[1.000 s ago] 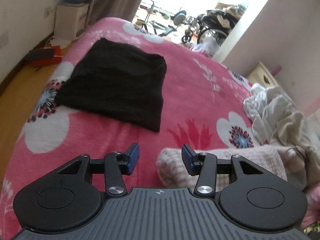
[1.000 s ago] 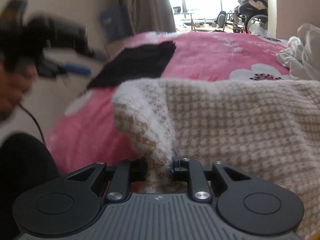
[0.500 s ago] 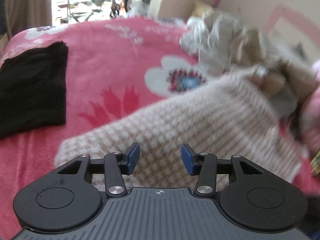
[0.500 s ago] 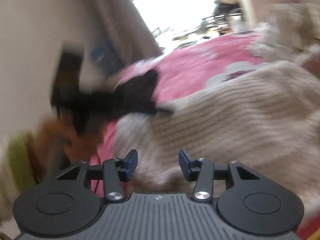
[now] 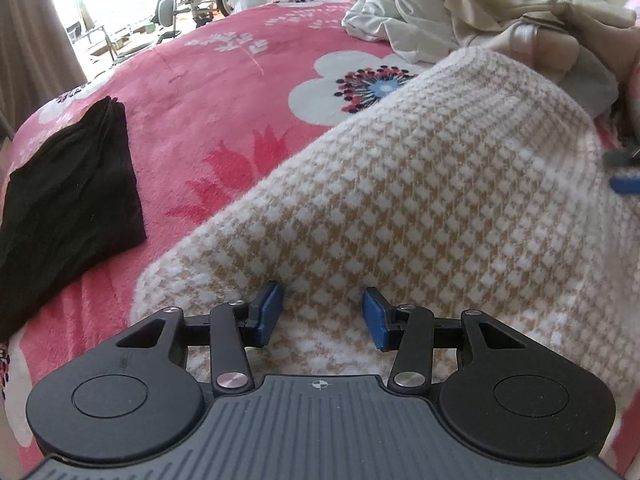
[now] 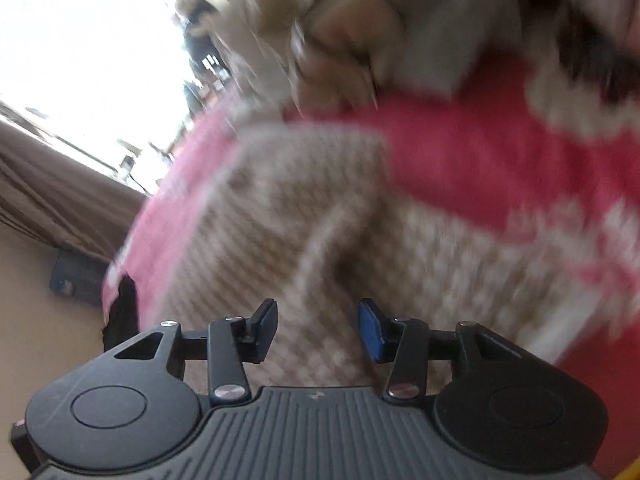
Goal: Fold clothes
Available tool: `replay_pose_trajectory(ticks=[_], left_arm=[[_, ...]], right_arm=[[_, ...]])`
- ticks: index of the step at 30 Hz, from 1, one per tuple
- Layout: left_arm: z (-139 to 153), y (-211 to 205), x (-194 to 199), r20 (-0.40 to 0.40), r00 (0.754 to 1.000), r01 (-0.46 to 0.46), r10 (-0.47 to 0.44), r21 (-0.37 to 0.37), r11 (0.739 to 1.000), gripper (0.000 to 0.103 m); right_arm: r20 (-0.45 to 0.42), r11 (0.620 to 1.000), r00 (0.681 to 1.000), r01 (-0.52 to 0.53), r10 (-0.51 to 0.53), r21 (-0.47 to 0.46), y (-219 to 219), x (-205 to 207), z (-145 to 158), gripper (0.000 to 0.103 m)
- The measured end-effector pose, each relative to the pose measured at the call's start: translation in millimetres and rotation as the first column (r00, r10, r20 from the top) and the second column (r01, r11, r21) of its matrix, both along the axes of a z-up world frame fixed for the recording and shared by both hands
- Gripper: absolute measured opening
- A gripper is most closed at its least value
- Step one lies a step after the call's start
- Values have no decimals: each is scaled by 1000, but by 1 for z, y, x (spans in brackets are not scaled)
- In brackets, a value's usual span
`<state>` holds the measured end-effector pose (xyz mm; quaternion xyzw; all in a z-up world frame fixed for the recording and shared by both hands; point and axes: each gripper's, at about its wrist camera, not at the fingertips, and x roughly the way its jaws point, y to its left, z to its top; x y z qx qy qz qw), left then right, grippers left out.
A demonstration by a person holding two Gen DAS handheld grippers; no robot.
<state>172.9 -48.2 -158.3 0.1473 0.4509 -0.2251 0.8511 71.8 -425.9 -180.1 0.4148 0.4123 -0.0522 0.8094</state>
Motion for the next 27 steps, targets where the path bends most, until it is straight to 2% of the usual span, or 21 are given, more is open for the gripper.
replay_pose_trajectory(ticks=[2,6,13,16,20,22,24,27], left_arm=[[-1,2,0,-5,1000,8,-8,3,1000,44],[-2,7,3,-11,999,36,-36,1,999,43],[-2,12,0,0,991,130,-130,34,991,42],[11,18,-6,0,991,135,-135,-2,991,42],[32,22,-27,28,976,217,-216,-87,972,44],[28,16,-37,13,960,280,-279,-81,957,45],[19,8,-47,-10,941,336,-337,-37,941,45],[9,-1,-63,-28,910,414,-414,-2,910,45]], right_arm=[[4,1000,1000,-10,10,-10,7,-7,-13,34],[-19,997,999,-48,47,-52,12,-16,-8,20],[2,999,999,-38,38,-16,14,-30,-9,20],[38,999,999,5,-7,52,5,-39,-9,26],[57,992,998,30,-37,119,-2,-48,-14,39],[58,989,998,25,-34,146,-2,-48,-16,43],[63,989,998,14,-23,148,0,-46,-15,51],[65,989,998,-6,-3,145,4,-43,-14,54]])
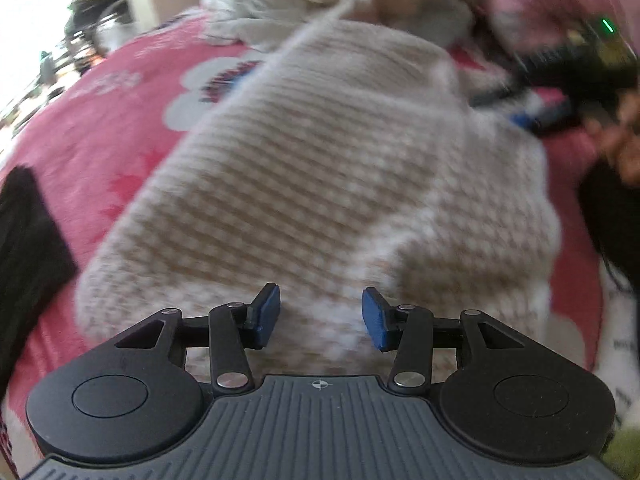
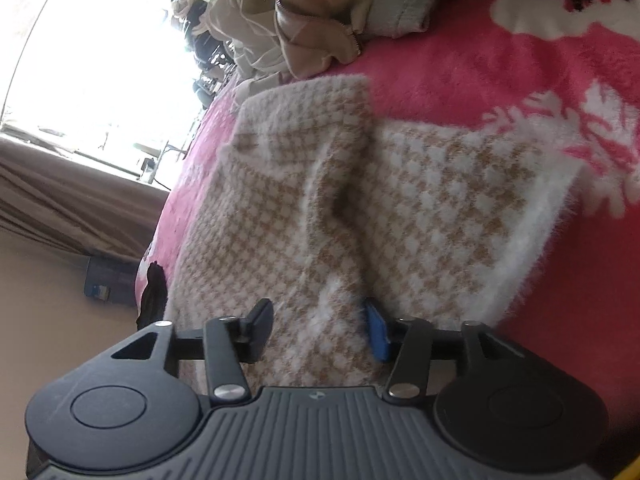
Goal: Fold clothes
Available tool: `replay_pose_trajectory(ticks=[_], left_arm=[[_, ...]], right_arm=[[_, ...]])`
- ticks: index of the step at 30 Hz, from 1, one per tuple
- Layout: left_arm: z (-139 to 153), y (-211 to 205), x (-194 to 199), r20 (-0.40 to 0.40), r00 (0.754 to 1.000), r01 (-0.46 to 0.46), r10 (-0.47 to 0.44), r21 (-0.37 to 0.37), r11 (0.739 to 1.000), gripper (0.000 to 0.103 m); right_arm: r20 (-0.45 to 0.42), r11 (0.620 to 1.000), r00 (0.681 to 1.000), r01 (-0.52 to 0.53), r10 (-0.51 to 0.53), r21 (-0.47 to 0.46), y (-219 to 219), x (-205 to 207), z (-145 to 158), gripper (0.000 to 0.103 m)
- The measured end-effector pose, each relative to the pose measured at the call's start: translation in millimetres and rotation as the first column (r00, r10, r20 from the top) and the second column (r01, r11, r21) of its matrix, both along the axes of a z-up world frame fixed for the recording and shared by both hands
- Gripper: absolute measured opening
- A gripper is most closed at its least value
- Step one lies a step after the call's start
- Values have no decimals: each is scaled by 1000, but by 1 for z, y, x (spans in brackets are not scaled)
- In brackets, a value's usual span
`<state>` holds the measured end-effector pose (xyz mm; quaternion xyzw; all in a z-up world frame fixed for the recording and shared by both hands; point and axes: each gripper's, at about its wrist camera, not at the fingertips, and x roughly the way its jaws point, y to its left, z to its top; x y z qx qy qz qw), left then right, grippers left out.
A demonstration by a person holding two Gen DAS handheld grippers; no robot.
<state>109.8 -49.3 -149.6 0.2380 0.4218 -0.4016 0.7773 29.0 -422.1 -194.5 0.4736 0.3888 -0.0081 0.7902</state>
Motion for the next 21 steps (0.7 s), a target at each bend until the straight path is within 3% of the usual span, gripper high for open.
replay_pose_trajectory(ticks=[6,8,11,13,15,17,21], left_arm=[[-7,-18,-27,74,984,159,-165,83,984,47],[-12,-25,-39,121,964,220,-237,136,966,47],[-25,-36,-54,237,921,259,-310,224,939,46],[-31,-40,-60,277,903,260,-327,254,932,26],[-36,-41,-62,304,894,249,-329,272,929,16],[-34,-37,-64,317,887,253,-335,273,928,10],[-18,-22,-63,284,900,266,-329,239,934,6]], right_arm=[[-17,998,999,-49,49,-46,5,4,-2,54],[-16,996,998,-61,60,-63,7,5,-1,54],[-26,990,997,-75,73,-117,12,5,2,44],[-37,983,996,-85,80,-161,17,6,3,26],[-40,980,996,-91,85,-178,19,5,7,13],[-40,978,995,-96,91,-185,21,3,11,11],[-37,980,995,-97,92,-175,25,-5,20,10]])
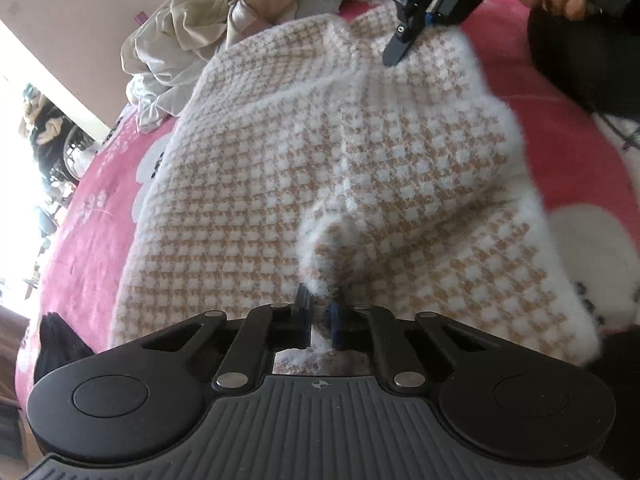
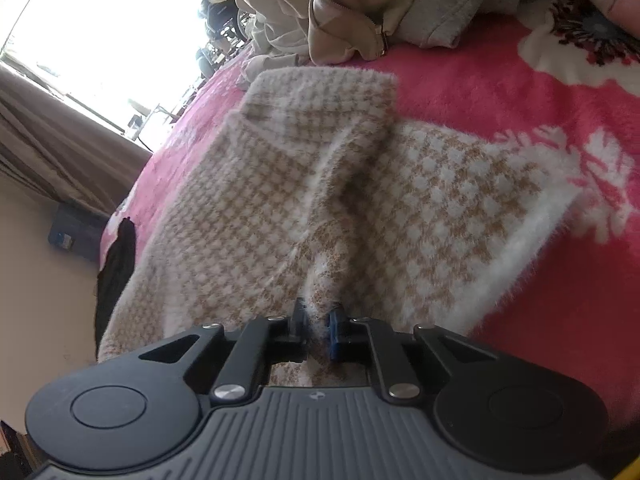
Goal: Fold clothes
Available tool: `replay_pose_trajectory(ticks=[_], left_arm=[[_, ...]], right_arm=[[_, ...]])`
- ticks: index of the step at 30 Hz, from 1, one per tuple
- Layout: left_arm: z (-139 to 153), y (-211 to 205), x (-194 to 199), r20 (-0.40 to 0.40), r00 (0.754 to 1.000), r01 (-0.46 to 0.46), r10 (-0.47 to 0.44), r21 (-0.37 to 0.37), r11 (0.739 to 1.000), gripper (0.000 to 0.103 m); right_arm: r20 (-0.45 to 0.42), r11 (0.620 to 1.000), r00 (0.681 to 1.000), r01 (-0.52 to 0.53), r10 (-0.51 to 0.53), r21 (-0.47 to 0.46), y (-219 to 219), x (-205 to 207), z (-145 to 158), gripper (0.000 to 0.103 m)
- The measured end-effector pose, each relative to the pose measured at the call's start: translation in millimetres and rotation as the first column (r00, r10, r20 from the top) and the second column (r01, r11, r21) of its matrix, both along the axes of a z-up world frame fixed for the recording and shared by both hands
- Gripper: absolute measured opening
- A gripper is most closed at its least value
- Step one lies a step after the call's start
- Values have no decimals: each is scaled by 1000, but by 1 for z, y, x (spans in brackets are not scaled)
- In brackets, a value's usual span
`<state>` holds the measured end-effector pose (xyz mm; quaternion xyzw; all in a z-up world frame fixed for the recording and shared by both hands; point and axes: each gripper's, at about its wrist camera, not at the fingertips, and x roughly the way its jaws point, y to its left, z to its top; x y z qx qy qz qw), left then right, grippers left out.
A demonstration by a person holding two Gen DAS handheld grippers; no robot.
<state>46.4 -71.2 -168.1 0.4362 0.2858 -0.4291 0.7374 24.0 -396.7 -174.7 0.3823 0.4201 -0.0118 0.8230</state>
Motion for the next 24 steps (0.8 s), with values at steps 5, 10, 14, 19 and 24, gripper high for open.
replay_pose_trajectory(ticks=[5,10,14,19,24], left_arm=[[-2,-1,11,-48,999,13,-11,26,1000,6],[-9,-16,26,-79,997,-4,8,56,998,15],[13,-10,25,-149,989,24,-15,56,998,30],[63,8,47,-223,975,-52,20,-139,989,38],[66,-17,119,-234,940,-315,247,-328,891,40]], right_arm=[[-26,998,1000,19,-17,62,-3,-5,-13,11],[-38,999,999,25,-23,43,-6,-6,-11,23],[-1,999,999,35,-36,-29,-13,-16,9,34],[150,972,989,31,4,-233,-14,-8,63,33],[237,877,965,15,113,-481,7,37,87,33]])
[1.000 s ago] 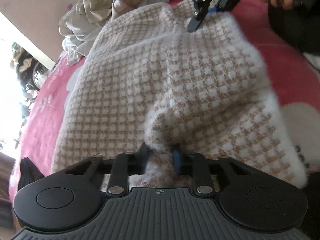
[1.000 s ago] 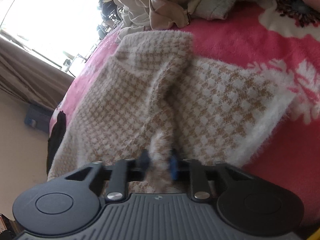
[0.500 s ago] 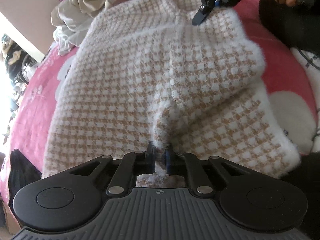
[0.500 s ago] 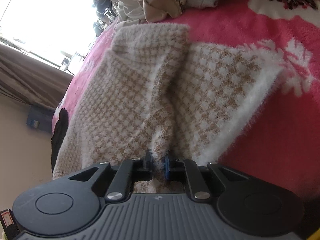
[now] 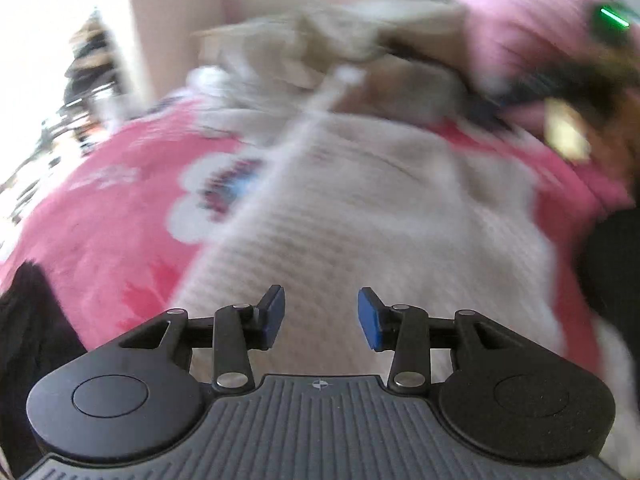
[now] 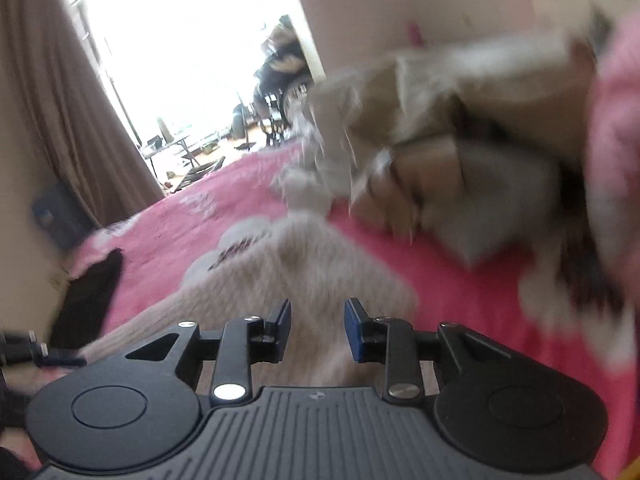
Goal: Fold clothes
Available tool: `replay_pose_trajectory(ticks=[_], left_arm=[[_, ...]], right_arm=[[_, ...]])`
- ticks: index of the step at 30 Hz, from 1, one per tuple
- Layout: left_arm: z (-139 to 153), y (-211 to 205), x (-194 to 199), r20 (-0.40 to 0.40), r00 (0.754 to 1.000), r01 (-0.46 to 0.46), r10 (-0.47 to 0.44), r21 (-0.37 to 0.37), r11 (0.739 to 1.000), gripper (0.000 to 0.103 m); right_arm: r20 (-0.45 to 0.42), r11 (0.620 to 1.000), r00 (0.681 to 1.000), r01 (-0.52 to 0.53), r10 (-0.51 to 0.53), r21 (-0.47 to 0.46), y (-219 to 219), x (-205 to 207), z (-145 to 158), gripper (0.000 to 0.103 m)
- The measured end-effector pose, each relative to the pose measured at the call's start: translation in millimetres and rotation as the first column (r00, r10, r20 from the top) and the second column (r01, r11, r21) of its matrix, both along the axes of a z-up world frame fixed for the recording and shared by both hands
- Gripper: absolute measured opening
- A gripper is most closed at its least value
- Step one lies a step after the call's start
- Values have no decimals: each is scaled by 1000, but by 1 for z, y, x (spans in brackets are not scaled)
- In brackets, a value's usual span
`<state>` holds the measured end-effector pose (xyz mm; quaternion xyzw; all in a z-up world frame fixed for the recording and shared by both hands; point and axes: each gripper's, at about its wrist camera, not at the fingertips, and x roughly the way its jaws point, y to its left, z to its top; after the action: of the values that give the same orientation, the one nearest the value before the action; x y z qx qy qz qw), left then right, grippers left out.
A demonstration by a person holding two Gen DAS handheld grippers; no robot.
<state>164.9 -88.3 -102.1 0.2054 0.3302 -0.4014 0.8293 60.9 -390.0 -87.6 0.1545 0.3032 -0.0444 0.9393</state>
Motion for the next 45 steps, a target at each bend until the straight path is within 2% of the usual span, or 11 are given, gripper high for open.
replay_pose_trajectory(ticks=[4,7,13,19,24,29,35,38,39,41,45], left_arm=[[-28,-21,54,-69,978,-206,198,-127,970,40],[-54,-24,73,-118,965,-252,234,-179,951,41],[-68,-4,67,-78,989,-144,127,-276,950,43],[-75,11,70,-106,993,-86,53,-338,937,45],[-77,13,72,-107,994,-70,34,-354,933,45],[-78,11,69,-90,995,-61,32,-339,939,45],[-77,9,65,-62,997,-53,35,-317,947,45],[-77,10,67,-66,997,-53,33,-317,947,45],[-77,10,67,-66,997,-52,32,-316,947,45],[-77,10,67,-65,997,-53,35,-315,948,45],[-75,10,65,-59,998,-50,34,-304,952,45]], right_arm=[[-30,998,999,-24,23,-52,4,53,-8,33],[-45,1000,999,-24,24,-3,-9,93,-18,41],[-118,985,991,-43,63,168,-34,183,-44,66],[-299,967,943,-70,144,245,-26,261,-71,67],[-403,970,903,-52,147,236,-18,269,-86,28],[-306,983,948,-29,85,182,-15,243,-69,22],[-318,975,948,58,14,215,-34,246,-96,20],[-297,994,955,51,-21,93,-29,246,-86,13],[-307,997,950,69,-53,42,-30,246,-84,0],[-335,990,932,115,-135,-80,-37,245,-81,0],[-276,987,955,137,-110,81,-59,226,-60,5]])
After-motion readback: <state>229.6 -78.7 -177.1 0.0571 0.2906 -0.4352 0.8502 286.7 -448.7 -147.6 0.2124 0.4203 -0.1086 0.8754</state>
